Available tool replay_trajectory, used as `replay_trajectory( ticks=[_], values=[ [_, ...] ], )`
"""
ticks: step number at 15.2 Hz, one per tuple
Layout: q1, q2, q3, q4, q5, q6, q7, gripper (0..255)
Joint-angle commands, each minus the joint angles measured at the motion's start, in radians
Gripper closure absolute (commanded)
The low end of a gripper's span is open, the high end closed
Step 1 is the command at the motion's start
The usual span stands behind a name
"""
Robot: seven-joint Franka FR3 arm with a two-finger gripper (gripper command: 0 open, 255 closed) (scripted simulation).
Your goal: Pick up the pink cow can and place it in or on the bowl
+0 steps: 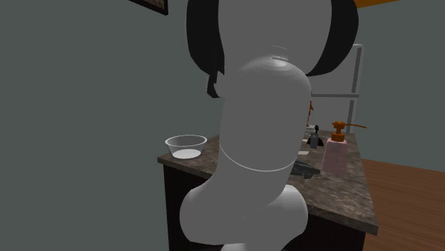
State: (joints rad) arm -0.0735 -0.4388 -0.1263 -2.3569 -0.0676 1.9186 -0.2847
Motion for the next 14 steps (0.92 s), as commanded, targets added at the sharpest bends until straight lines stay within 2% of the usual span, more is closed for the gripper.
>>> replay_trajectory(
  ticks=[1,14],
  values=[
    [0.001,-0.007,0.002,0.022,0.001,-0.028,0.001,255],
    [0.003,-0.012,0.009,0.193,0.006,-0.204,-0.002,255]
  ],
)
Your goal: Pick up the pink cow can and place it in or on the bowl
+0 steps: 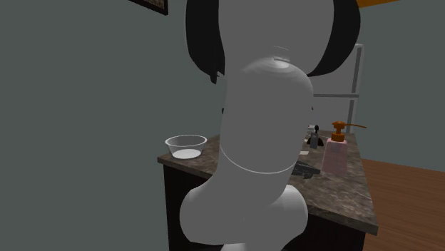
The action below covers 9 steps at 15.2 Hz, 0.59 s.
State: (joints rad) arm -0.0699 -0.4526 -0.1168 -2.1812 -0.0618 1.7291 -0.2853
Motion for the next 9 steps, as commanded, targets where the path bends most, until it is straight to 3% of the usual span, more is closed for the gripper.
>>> replay_trajectory(
  ticks=[1,9],
  values=[
    [0.0,0.003,0.0,0.031,0.001,-0.028,-0.002,255],
    [0.002,0.02,0.003,0.154,0.004,-0.134,-0.005,255]
  ],
)
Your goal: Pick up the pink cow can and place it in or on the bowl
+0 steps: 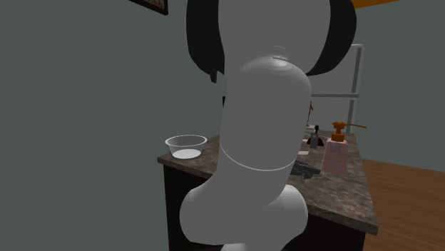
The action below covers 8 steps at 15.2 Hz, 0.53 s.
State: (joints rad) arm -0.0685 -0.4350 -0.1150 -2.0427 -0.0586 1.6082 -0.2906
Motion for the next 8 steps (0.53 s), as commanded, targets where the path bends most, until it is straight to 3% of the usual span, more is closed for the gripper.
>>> replay_trajectory(
  ticks=[1,8],
  values=[
    [0.001,0.006,0.001,0.032,0.001,-0.026,0.0,255],
    [0.037,0.132,0.064,0.177,0.033,-0.048,0.09,255]
  ],
)
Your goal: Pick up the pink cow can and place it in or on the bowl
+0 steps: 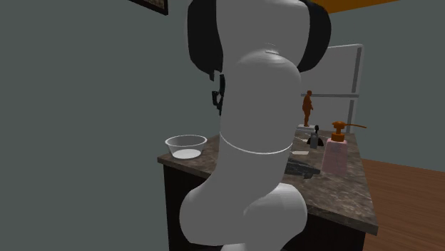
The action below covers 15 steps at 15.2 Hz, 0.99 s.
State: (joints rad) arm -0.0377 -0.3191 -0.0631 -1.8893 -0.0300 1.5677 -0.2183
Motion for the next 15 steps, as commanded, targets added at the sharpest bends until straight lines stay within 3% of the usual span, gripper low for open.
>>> replay_trajectory(
  ticks=[1,9,15],
  values=[
    [0.014,0.042,0.023,0.053,0.009,-0.011,0.036,255],
    [0.071,0.285,0.106,0.347,0.022,-0.063,0.175,255],
    [0.128,0.523,0.154,0.677,0.002,-0.157,0.273,255]
  ],
)
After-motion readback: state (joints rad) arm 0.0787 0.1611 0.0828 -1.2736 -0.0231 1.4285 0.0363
